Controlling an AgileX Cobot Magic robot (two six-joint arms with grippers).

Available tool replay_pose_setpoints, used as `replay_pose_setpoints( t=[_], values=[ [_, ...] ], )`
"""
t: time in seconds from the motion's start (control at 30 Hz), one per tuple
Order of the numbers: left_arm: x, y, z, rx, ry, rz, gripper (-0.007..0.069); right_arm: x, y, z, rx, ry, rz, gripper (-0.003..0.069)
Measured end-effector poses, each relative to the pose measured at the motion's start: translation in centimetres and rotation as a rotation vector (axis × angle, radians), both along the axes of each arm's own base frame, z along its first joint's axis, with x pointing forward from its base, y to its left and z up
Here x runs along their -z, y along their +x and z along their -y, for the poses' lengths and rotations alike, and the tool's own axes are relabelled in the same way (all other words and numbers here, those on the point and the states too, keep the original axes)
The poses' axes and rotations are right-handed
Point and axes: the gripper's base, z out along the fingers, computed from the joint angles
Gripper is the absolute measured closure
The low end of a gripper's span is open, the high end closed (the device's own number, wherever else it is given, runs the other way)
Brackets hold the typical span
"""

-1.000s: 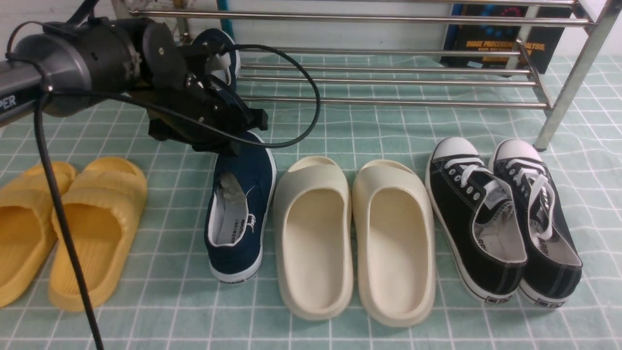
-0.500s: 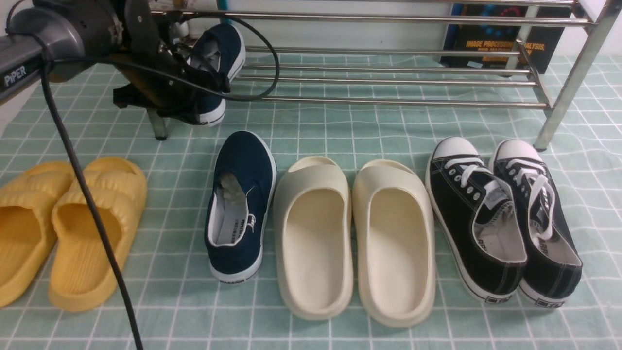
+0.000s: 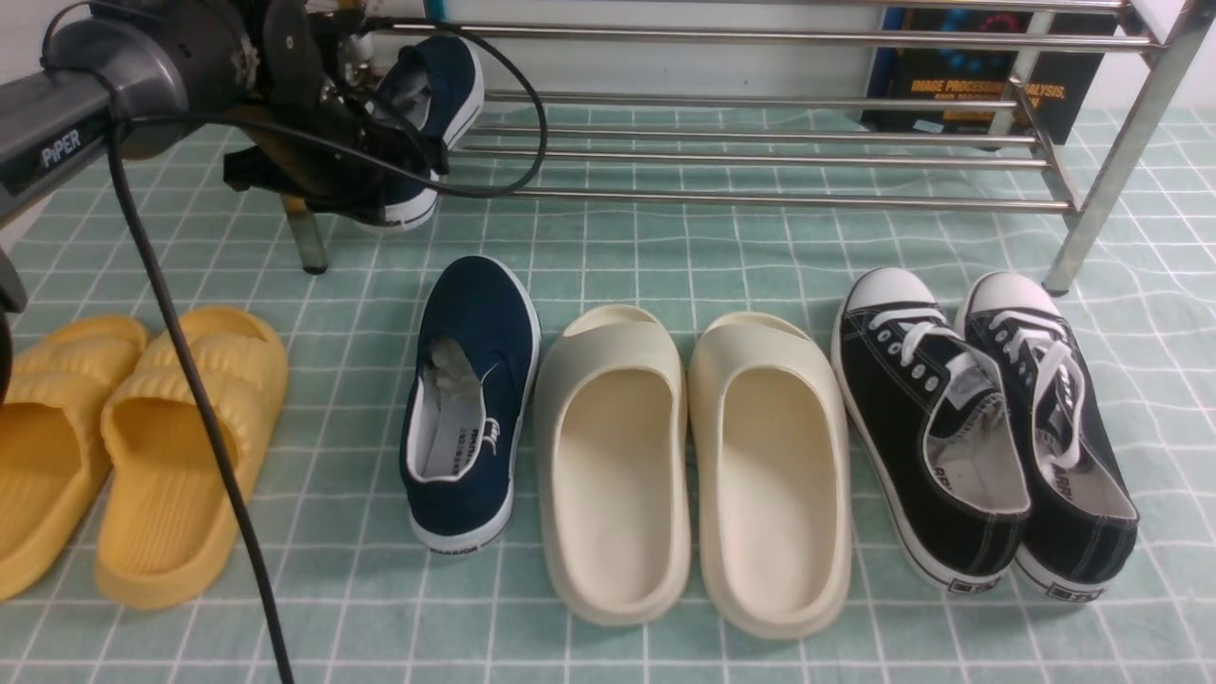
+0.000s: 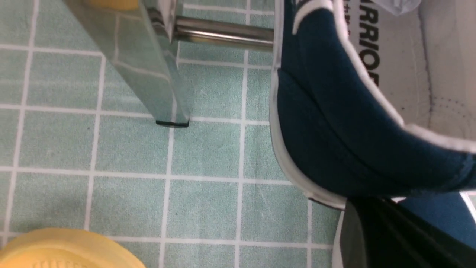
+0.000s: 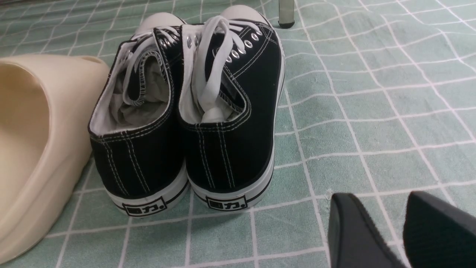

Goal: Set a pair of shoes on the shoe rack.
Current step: Use the left arm to put a shoe into the shoe rack, then use the left arm to grab the shoe closest to it

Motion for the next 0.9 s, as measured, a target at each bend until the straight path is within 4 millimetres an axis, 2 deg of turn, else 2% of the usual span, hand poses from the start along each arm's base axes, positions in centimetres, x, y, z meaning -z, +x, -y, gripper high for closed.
replay_pose_setpoints(
  t=[0.1, 0.13, 0.17, 0.2, 0.23, 0.27, 0.3, 0.4, 0.47, 0.5, 0.53, 0.57, 0.6, 0.67, 0.77, 0.9],
  values=[
    [0.0, 0.0, 0.0, 0.001, 0.005, 0.002, 0.0461, 0.0, 0.0, 0.0, 0.0, 0.0, 0.0, 0.0412],
    [0.0, 0.0, 0.0, 0.001, 0.005, 0.002, 0.0461, 0.0, 0.0, 0.0, 0.0, 0.0, 0.0, 0.0412],
    [-0.4, -0.2, -0.1, 0.0, 0.007, -0.001, 0.0379, 0.0, 0.0, 0.0, 0.0, 0.0, 0.0, 0.0412],
    [-0.8, -0.4, -0.1, -0.002, 0.005, 0.002, 0.0333, 0.0, 0.0, 0.0, 0.0, 0.0, 0.0, 0.0412],
    [-1.4, -0.7, -0.2, -0.003, 0.005, 0.002, 0.029, 0.0, 0.0, 0.0, 0.0, 0.0, 0.0, 0.0412],
    [-1.6, -0.8, -0.2, -0.003, 0.005, 0.004, 0.0282, 0.0, 0.0, 0.0, 0.0, 0.0, 0.0, 0.0412],
    [-2.9, -1.5, -0.3, -0.004, 0.004, 0.01, 0.0225, 0.0, 0.0, 0.0, 0.0, 0.0, 0.0, 0.0412],
    [-6.9, -3.6, -0.6, -0.007, 0.001, 0.032, 0.016, 0.0, 0.0, 0.0, 0.0, 0.0, 0.0, 0.0412],
    [-9.5, -5.5, -0.9, -0.009, -0.003, 0.042, 0.0148, 0.0, 0.0, 0.0, 0.0, 0.0, 0.0, 0.0412],
    [-9.6, -5.5, -0.9, -0.009, -0.003, 0.044, 0.0147, 0.0, 0.0, 0.0, 0.0, 0.0, 0.0, 0.0412],
    [-11.5, -7.4, -0.9, -0.004, -0.004, 0.027, 0.0146, 0.0, 0.0, 0.0, 0.0, 0.0, 0.0, 0.0412],
    [-11.7, -7.5, -0.8, -0.003, -0.004, 0.023, 0.0146, 0.0, 0.0, 0.0, 0.0, 0.0, 0.0, 0.0412],
    [-12.6, -9.3, -0.5, 0.01, 0.006, -0.038, 0.0148, 0.0, 0.0, 0.0, 0.0, 0.0, 0.0, 0.0412],
    [-12.7, -10.3, 0.0, 0.027, 0.014, -0.089, 0.0155, 0.0, 0.0, 0.0, 0.0, 0.0, 0.0, 0.0412],
    [-10.8, -11.6, 2.3, 0.089, 0.028, -0.194, 0.0179, 0.0, 0.0, 0.0, 0.0, 0.0, 0.0, 0.0412],
    [-5.0, -13.5, 5.0, 0.149, 0.05, -0.371, 0.0217, 0.0, 0.0, 0.0, 0.0, 0.0, 0.0, 0.0412]
  ],
)
